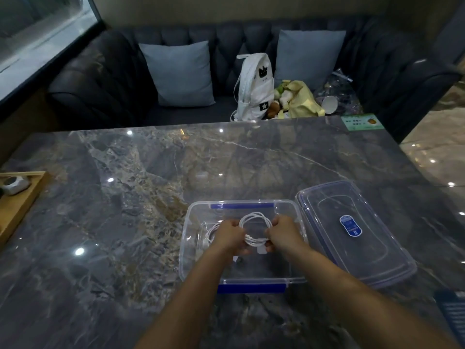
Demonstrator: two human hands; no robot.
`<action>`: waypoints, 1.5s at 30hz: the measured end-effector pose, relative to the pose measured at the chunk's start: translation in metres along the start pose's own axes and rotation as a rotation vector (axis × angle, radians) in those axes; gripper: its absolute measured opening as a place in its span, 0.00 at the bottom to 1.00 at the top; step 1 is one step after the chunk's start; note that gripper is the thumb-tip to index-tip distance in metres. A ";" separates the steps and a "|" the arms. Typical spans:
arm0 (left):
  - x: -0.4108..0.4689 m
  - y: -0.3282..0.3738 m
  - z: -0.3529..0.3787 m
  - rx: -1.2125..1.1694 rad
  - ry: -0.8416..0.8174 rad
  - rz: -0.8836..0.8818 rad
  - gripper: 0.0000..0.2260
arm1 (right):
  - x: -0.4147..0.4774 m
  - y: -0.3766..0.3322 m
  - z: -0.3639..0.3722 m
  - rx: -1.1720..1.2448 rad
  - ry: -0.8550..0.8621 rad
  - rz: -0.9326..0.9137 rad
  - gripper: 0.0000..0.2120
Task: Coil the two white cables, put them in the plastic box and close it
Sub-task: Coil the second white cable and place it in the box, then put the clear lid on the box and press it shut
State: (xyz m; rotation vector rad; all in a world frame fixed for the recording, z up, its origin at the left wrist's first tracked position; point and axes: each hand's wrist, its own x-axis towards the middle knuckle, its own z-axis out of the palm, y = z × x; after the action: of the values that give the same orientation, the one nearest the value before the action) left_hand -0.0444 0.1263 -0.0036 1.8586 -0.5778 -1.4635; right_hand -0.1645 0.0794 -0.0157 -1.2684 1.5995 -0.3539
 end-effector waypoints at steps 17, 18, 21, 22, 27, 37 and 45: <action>0.014 -0.014 0.019 0.550 0.193 0.224 0.09 | 0.004 0.005 0.003 -0.486 0.044 -0.085 0.05; 0.015 -0.014 0.019 0.552 0.189 0.216 0.09 | 0.004 0.005 0.004 -0.513 0.047 -0.096 0.05; 0.016 -0.016 0.015 0.540 0.195 0.208 0.08 | 0.004 0.005 0.004 -0.562 0.064 -0.118 0.07; 0.016 -0.016 0.014 0.543 0.203 0.209 0.08 | 0.005 0.005 0.004 -0.560 0.062 -0.119 0.07; 0.016 -0.012 0.011 0.584 0.214 0.214 0.09 | 0.007 0.005 0.001 -0.543 0.025 -0.142 0.12; 0.004 0.007 0.004 0.672 0.321 0.327 0.11 | 0.001 -0.008 -0.005 -0.639 0.035 -0.255 0.12; -0.013 0.032 0.044 0.727 0.299 0.652 0.18 | -0.011 -0.025 -0.050 -0.655 0.212 -0.480 0.13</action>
State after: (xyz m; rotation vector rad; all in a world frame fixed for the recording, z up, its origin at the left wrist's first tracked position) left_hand -0.0874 0.1032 0.0233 2.0484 -1.5279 -0.5523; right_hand -0.1935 0.0611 0.0301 -2.1938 1.6341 -0.2688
